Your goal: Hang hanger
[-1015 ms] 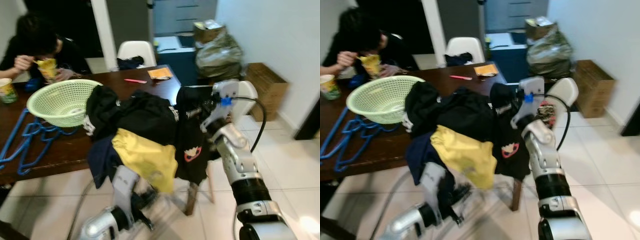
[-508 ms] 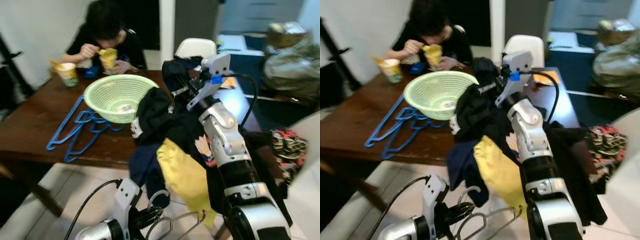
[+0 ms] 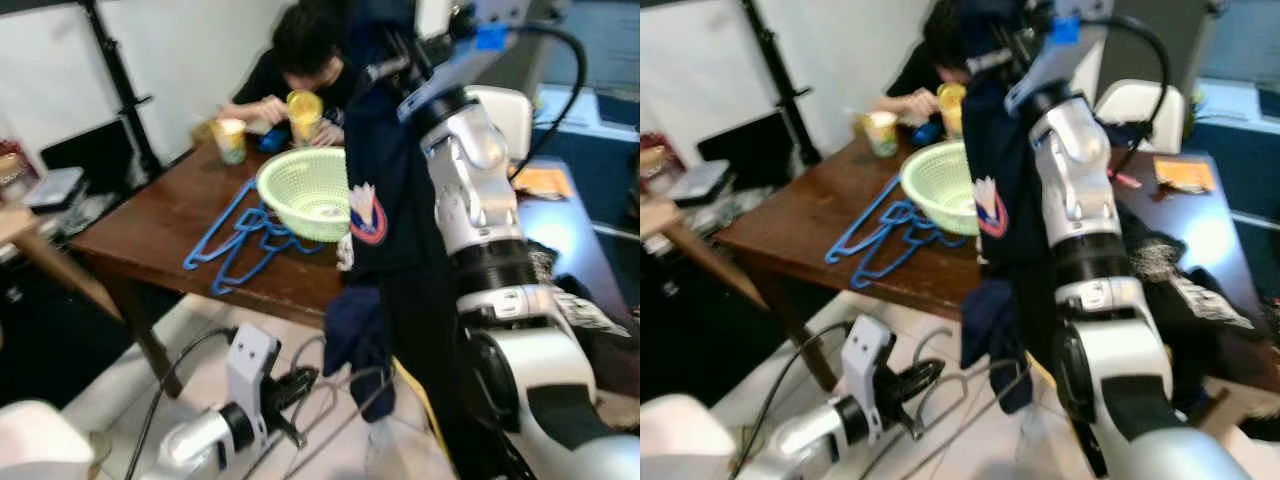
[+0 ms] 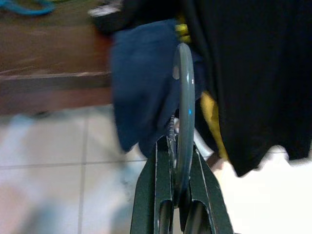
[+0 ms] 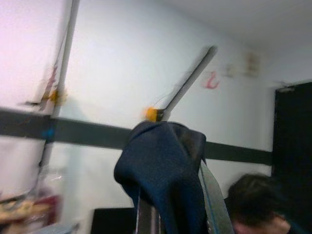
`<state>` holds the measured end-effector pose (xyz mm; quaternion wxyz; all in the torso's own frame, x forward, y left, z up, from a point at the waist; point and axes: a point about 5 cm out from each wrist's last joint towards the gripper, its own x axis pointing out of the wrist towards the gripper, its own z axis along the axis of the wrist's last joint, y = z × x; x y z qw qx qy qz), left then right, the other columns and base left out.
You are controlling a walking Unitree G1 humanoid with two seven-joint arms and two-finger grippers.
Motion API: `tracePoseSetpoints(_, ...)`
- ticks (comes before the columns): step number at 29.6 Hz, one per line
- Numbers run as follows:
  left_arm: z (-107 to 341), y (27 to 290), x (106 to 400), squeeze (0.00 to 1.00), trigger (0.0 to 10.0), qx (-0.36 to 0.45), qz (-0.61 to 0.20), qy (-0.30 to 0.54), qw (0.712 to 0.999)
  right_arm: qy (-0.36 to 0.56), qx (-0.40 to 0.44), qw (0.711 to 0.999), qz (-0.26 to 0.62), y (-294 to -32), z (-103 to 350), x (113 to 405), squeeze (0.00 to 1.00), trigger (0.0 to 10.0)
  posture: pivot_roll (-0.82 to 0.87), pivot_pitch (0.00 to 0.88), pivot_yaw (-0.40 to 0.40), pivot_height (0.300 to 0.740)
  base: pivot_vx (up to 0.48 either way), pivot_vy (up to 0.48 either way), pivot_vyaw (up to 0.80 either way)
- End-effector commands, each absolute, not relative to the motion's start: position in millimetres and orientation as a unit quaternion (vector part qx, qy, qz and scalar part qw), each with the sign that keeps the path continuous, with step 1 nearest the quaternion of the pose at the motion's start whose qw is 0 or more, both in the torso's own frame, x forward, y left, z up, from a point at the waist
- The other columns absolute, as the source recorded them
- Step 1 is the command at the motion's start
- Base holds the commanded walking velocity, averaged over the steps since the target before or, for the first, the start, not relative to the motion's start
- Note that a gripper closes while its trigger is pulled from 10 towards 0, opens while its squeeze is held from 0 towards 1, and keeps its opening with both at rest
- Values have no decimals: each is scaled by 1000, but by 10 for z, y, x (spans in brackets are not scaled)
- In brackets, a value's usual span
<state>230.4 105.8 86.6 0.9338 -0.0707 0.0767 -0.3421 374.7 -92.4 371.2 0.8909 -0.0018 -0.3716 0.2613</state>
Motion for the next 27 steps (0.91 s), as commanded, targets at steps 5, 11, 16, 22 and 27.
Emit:
tracePoseSetpoints(5,863,1040,2263,0,10000,-82,-350,74,930,-355,-27,904,237,-966,3661,3816,0,10000,59,0,-2,740,480,0,788)
tracePoseSetpoints(11,838,992,2178,0,10000,-80,-385,85,916,-325,-56,921,207,-998,3612,3917,0,10000,58,0,1,740,480,0,529)
tracePoseSetpoints(16,812,978,2148,0,10000,-77,-398,93,909,-293,-51,933,205,-999,3543,3984,0,10000,59,0,2,740,480,0,-160)
tracePoseSetpoints(22,808,960,2129,0,10000,-78,-405,93,906,-290,-29,935,202,-1051,3541,4001,0,10000,59,0,2,740,480,0,-800)
tracePoseSetpoints(27,812,922,2094,0,10000,-88,-422,94,897,-301,20,935,186,-1198,3653,4013,0,10000,60,0,5,740,262,0,-800)
